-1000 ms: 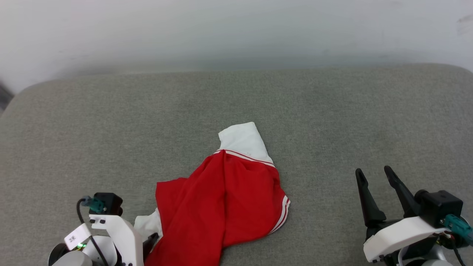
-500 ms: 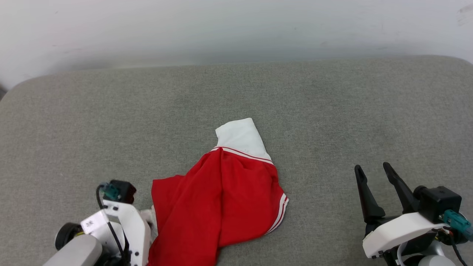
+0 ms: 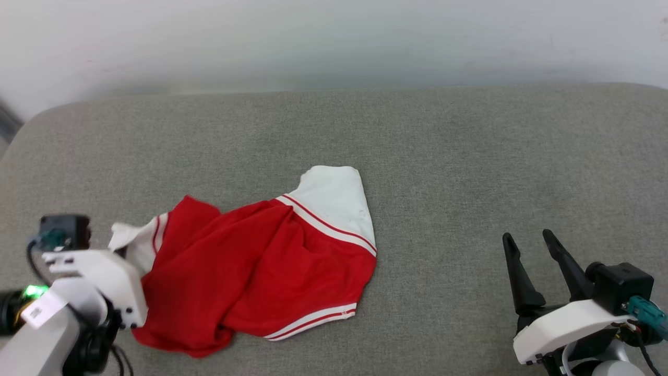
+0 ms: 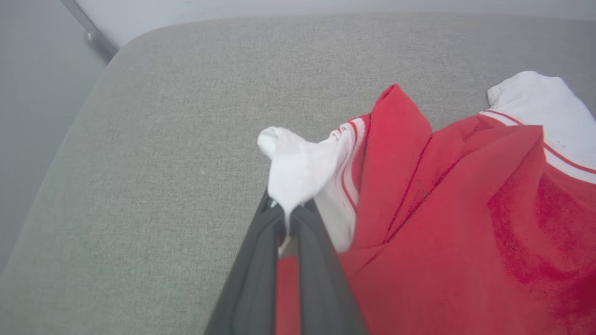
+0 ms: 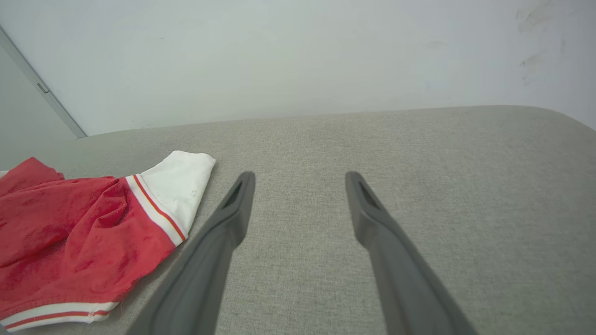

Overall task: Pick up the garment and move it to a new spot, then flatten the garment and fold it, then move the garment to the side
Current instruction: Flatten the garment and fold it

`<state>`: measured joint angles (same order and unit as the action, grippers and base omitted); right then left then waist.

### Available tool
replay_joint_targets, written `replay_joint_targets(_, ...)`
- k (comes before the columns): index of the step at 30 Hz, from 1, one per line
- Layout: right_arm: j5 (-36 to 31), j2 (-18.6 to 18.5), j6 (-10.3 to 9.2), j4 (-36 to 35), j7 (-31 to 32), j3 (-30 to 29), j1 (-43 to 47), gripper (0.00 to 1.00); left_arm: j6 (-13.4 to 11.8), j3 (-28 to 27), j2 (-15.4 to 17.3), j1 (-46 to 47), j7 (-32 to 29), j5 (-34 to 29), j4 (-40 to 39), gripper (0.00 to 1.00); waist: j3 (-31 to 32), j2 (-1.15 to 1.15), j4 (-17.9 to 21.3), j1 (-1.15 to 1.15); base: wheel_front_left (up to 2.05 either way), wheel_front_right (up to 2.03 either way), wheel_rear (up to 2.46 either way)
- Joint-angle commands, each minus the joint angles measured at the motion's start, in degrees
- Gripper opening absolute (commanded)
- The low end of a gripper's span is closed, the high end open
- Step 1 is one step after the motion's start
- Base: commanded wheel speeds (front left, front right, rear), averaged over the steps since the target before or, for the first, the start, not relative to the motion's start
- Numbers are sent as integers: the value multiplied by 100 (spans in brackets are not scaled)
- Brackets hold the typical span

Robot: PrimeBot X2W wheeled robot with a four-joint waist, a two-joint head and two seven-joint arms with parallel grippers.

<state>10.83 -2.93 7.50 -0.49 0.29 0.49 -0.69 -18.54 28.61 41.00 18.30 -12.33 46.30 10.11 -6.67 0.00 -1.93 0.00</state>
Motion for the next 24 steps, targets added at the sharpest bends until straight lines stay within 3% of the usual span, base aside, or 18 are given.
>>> replay_joint_targets(1,-13,5,-2,-31,3,6,-51,100,-110,-121,10,-271,57,146,31,0,-18,0,7,0,0,0,0)
replay_joint_targets(4,9,4,-2,-16,2,11,-66,100,-255,-396,-63,-750,111,549,169,0,-43,0,27,0,0,0,0)
replay_joint_targets(10,6,4,-2,18,10,-29,-55,100,-72,-550,-326,-1380,277,1031,547,0,-39,0,13,0,0,0,0)
replay_joint_targets(11,-8,4,-2,19,18,-45,-49,100,-39,-539,-378,-1397,338,1026,579,33,-22,0,-4,0,0,0,0)
replay_joint_targets(12,-26,4,-2,14,17,-55,-48,100,-11,-524,-428,-1388,422,998,603,46,-1,0,-22,0,0,0,0)
replay_joint_targets(13,-35,4,-2,6,17,-56,-48,100,15,-520,-466,-1346,551,939,609,100,26,0,-38,0,0,0,0)
replay_joint_targets(24,-66,4,-2,0,114,-68,112,100,-65,-378,-723,-1006,2269,-72,105,100,429,0,-108,0,0,0,0)
